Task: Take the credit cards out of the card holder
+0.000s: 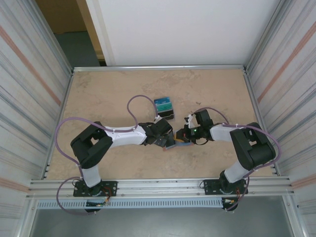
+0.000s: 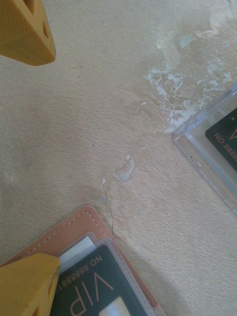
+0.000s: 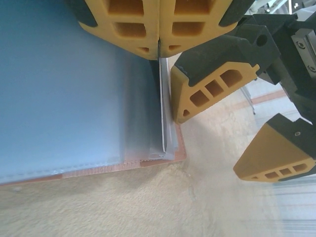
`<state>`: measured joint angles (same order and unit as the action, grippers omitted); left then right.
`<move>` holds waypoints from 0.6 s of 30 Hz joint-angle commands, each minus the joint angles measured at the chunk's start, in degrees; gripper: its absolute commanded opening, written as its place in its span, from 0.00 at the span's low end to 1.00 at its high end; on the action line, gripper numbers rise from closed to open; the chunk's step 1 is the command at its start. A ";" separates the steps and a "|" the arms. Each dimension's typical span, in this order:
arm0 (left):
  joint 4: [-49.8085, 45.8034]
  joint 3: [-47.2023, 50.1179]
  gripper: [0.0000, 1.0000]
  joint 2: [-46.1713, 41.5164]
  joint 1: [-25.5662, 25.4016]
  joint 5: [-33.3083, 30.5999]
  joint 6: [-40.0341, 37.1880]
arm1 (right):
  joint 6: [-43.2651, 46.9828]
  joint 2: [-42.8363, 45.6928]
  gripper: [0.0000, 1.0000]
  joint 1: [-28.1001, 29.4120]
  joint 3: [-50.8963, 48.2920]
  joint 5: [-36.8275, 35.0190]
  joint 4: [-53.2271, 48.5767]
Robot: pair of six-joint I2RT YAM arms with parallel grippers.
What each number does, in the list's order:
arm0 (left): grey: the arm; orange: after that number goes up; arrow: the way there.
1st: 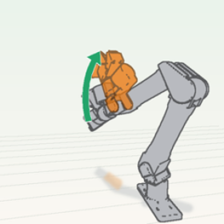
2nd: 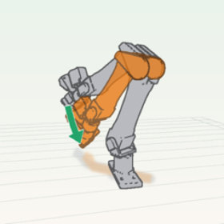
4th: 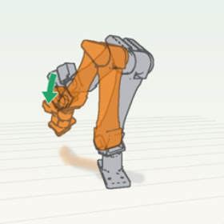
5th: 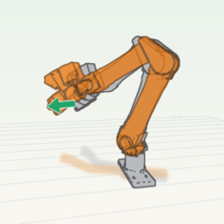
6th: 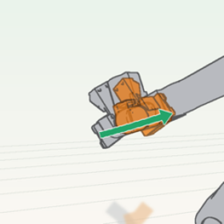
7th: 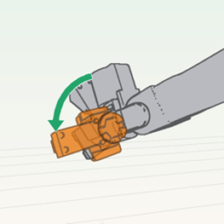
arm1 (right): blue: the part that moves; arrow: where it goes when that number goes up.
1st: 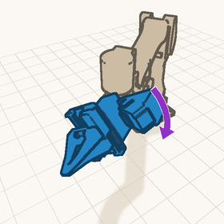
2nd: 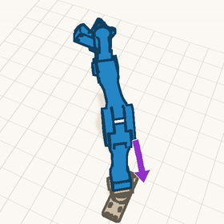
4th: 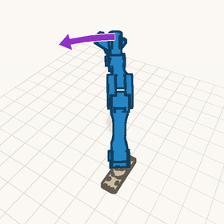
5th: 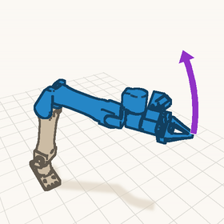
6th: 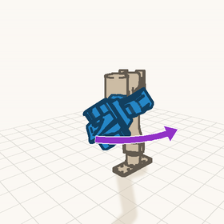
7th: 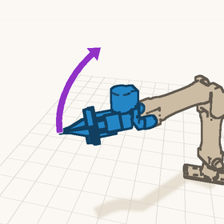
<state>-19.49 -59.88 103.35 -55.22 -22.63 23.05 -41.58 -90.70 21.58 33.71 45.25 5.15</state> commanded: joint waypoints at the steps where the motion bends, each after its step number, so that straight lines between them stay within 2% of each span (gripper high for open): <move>1: -4.37 0.01 0.99 3.01 -0.19 -1.18 0.52 | 0.68 2.02 0.00 -1.09 -0.51 0.63 -0.58; 18: -4.69 -0.33 0.99 3.20 -0.07 -1.77 -0.61 | 8.97 7.06 0.00 -5.45 0.23 -1.90 -12.37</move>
<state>-20.78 -60.86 103.90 -55.24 -22.98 22.98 -35.99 -85.19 16.45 33.28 44.40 -2.92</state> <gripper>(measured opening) 0.986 0.054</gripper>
